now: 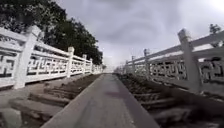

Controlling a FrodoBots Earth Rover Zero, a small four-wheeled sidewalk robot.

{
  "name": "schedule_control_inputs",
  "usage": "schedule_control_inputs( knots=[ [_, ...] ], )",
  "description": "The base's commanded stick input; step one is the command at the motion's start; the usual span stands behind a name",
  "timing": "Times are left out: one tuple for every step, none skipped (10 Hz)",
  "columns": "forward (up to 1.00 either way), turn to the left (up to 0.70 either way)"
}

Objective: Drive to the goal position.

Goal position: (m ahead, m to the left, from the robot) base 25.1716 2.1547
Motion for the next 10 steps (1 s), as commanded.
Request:
schedule_control_inputs(
  knots=[
    [0.70,0.00],
    [0.70,0.00],
    [0.70,0.00],
    [0.70,0.00],
    [0.70,0.00],
    [0.70,0.00],
    [0.70,0.14],
    [0.70,0.08],
    [0.70,0.00],
    [0.70,0.00]
  ],
)
